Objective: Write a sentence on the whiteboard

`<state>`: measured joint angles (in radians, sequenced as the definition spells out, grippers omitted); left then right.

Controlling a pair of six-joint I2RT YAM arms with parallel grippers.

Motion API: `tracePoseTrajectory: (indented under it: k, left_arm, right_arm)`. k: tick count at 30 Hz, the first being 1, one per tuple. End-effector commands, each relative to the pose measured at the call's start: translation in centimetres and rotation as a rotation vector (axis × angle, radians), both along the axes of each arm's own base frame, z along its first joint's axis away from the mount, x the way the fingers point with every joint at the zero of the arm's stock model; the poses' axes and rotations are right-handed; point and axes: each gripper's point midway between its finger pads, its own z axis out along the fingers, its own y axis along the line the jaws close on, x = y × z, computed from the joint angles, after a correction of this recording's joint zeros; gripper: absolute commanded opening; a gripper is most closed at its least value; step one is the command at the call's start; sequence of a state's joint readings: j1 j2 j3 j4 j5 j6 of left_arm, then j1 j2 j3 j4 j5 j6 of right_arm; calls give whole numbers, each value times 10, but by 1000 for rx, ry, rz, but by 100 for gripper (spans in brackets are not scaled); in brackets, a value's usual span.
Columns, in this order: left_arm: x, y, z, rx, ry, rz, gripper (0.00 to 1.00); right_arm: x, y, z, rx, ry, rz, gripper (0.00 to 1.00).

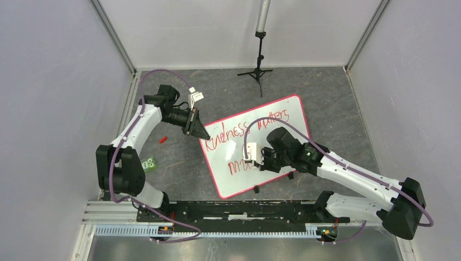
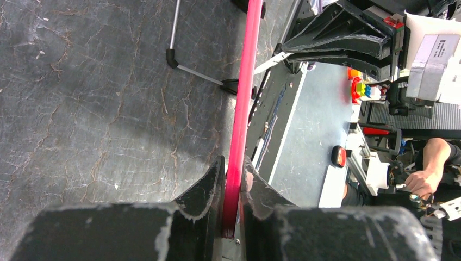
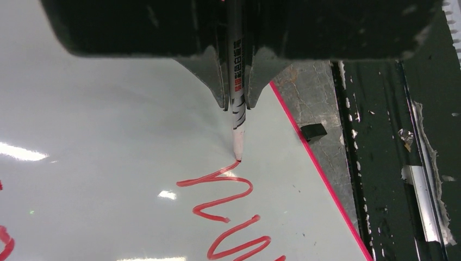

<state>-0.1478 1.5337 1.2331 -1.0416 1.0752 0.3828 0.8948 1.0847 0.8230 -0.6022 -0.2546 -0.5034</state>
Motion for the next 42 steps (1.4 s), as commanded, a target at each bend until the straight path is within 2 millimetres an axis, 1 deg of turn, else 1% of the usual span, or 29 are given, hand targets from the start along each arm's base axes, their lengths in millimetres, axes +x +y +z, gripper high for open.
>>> tracePoseTrajectory:
  k: [1,6,10,16,23,30,36,42]
  left_arm:
    - [12,3,-7,57,-57,5,2]
    - [11,3,-7,52,-54,2,2]
    - [11,2,-6,49,-56,3,2]
    - [10,2,-5,48,-60,2,2]
    - [10,2,-6,47,-55,2,2]
    - [10,2,-6,46,-55,2,2]
    - [11,2,-6,48,-57,0,2]
    - [10,3,-7,50,-57,0,2]
  right_arm:
    - [9,-12,5,-46,-57,-24,0]
    - [13,-8,32,24,-85,-42,0]
    - [17,-7,42,65,-95,-75,0]
    - [25,-13,42,73,-86,-121,0]
    - [27,-15,42,83,-81,-135,0]
    - [29,-10,44,104,-76,-140,0]
    - [40,-8,44,102,-97,-170,0]
    - [35,2,36,102,-47,-129,0]
